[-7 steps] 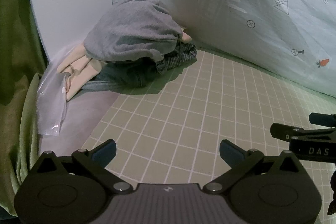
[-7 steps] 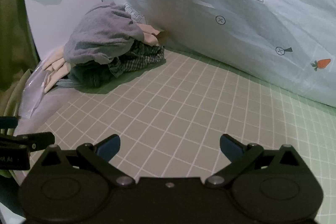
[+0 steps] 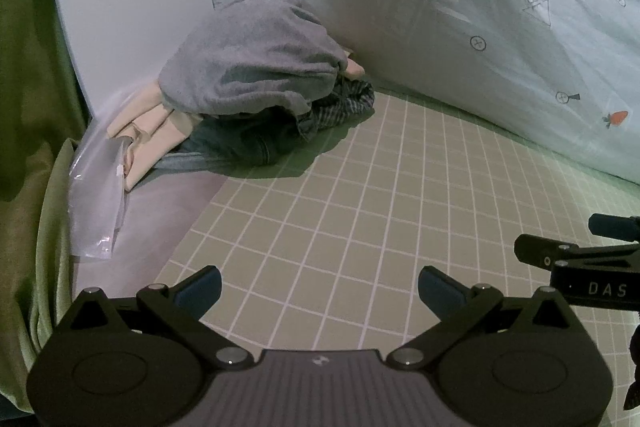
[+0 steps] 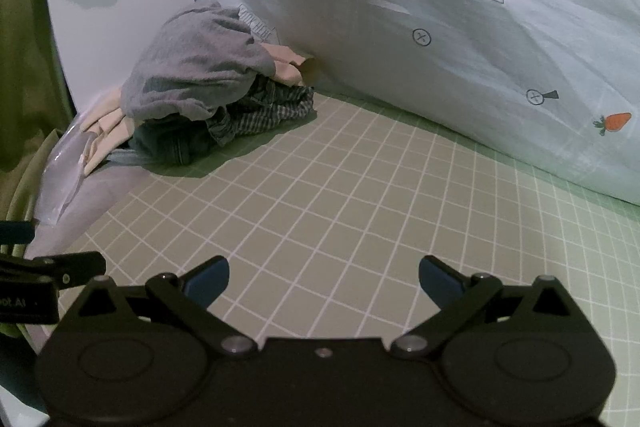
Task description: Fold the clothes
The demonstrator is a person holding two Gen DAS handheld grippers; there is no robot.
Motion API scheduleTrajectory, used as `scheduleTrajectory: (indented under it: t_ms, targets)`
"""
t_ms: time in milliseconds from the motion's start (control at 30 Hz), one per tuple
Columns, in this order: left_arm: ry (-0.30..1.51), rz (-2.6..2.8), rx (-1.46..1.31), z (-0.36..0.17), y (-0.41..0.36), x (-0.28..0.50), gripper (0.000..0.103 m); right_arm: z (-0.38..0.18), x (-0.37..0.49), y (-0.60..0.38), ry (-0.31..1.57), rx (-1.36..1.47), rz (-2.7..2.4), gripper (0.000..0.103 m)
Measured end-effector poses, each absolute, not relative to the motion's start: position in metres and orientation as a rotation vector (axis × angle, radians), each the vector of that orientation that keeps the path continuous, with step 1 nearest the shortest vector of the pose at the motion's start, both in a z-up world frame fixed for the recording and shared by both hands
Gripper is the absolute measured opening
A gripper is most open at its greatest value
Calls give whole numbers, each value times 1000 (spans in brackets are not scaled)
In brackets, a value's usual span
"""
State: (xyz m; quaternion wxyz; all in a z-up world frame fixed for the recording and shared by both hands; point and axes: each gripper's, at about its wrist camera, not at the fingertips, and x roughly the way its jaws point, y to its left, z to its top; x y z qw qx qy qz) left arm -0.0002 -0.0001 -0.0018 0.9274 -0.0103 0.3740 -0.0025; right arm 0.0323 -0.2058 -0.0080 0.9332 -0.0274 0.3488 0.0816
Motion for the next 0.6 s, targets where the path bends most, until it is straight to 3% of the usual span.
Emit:
scheduleTrajectory:
  t_ms: [600]
  targets:
    - [767,-5,-24,-4,1,2,103,-10,32,-207,713,-54,157,102]
